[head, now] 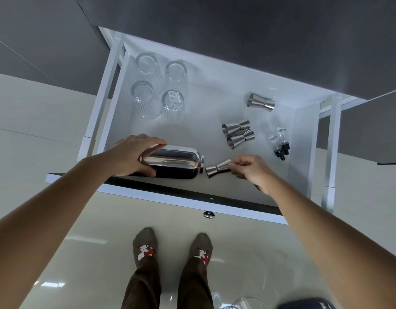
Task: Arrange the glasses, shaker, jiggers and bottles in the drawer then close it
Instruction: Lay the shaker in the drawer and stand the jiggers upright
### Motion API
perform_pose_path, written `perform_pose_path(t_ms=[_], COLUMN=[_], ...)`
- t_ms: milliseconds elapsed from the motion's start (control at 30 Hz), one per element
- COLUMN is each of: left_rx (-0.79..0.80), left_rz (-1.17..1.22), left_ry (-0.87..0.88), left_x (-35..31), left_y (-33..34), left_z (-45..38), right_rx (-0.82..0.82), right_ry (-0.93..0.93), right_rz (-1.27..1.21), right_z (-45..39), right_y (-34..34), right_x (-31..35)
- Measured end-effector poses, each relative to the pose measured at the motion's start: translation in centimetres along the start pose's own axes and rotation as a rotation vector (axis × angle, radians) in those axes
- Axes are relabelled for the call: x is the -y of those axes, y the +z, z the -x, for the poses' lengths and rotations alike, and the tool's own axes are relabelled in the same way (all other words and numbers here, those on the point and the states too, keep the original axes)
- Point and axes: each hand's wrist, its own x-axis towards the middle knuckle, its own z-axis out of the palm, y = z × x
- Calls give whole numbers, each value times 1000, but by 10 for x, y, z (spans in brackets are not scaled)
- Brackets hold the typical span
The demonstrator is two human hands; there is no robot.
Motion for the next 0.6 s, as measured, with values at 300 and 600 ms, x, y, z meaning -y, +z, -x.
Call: perform_pose_path(t_ms=[300, 600], left_rx=[17, -377], left_rz=[-15, 249], left_ry=[17, 208], left_x=[-43, -105], left_y=[-7, 24], left_z=[-12, -71], right_rx=[-1, 177], right_ry=[107, 93], right_rz=[-613, -685], right_z=[2, -1], right_y=[-22, -4], right_x=[6, 37])
